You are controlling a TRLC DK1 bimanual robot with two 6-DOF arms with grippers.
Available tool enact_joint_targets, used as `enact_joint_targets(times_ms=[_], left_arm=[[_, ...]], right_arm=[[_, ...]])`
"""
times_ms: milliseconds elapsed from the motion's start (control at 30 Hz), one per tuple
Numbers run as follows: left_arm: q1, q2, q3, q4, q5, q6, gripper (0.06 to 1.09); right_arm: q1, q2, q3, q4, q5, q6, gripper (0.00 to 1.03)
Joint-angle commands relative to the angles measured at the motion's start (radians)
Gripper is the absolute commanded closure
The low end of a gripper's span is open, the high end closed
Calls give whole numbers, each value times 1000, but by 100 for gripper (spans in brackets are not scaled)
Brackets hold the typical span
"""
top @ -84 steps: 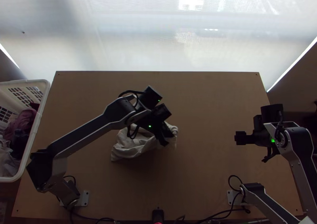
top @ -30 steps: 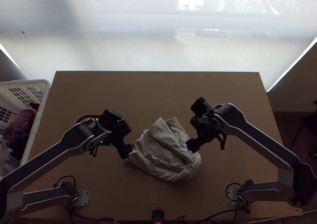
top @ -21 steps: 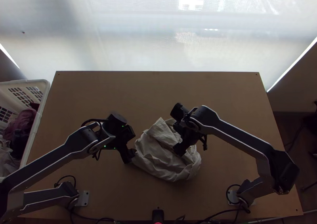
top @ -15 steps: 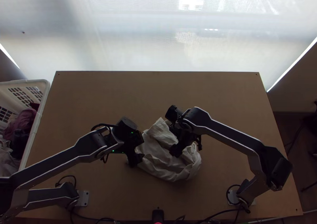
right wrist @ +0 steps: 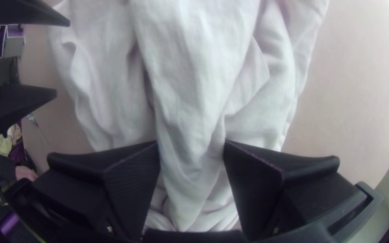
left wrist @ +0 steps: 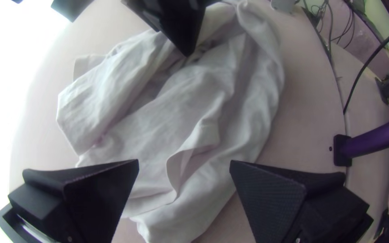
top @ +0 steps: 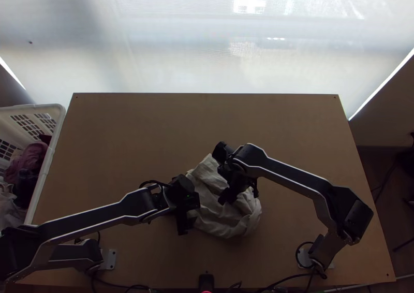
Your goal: Fold the t-shirt
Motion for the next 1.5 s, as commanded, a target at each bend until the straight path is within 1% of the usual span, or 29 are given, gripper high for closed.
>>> enact_joint_targets(times_ms=[0,67,100,167,267,333,467,500,533,567,600,700,767,833,900,1033,1200,1300,1467], left_arm=[[-21,35,-72,92,-41,31,11],[-19,58,-82,129,-60,31,11],[-19,71,-86,147,-61,33,11],[-18,94,-84,175,-66,31,16],[-19,120,-76,201,-69,27,16],[-19,129,-72,209,-71,25,25],[-18,126,-67,221,-71,19,59],[-15,124,-67,221,-71,14,65],[-13,123,-67,219,-71,13,66],[-12,123,-70,216,-71,13,69],[-12,120,-72,215,-69,13,74],[-13,97,-72,192,-64,18,81],[-4,63,-67,160,-64,27,81],[25,14,-66,117,-63,30,84],[65,-52,-64,57,-60,37,85],[157,-201,-82,-69,-43,83,85],[241,-359,-107,-198,-43,125,85],[263,-417,-121,-241,-41,130,85],[263,-454,-144,-250,-41,125,85]], right_arm=[[-3,7,-20,35,1,-13,67],[-8,6,-24,43,1,-16,73],[-8,4,-27,43,1,-16,73],[-9,1,-35,44,1,-16,74],[-9,-8,-44,53,1,-29,87],[-9,-14,-47,60,1,-35,91],[-9,-23,-52,60,1,-35,91],[-11,-25,-52,60,1,-35,91],[-9,-25,-53,63,1,-35,96],[-9,-26,-53,64,1,-39,99],[-9,-26,-53,64,1,-41,99],[-13,-32,-53,63,1,-44,99],[-19,-43,-59,63,1,-45,100],[-34,-62,-69,53,1,-50,100],[-55,-91,-84,47,1,-56,100],[-143,-152,-109,18,-1,-61,100],[-258,-232,-150,-11,-1,-70,100],[-310,-278,-170,-39,-1,-75,100],[-384,-352,-222,-62,-1,-76,100]])
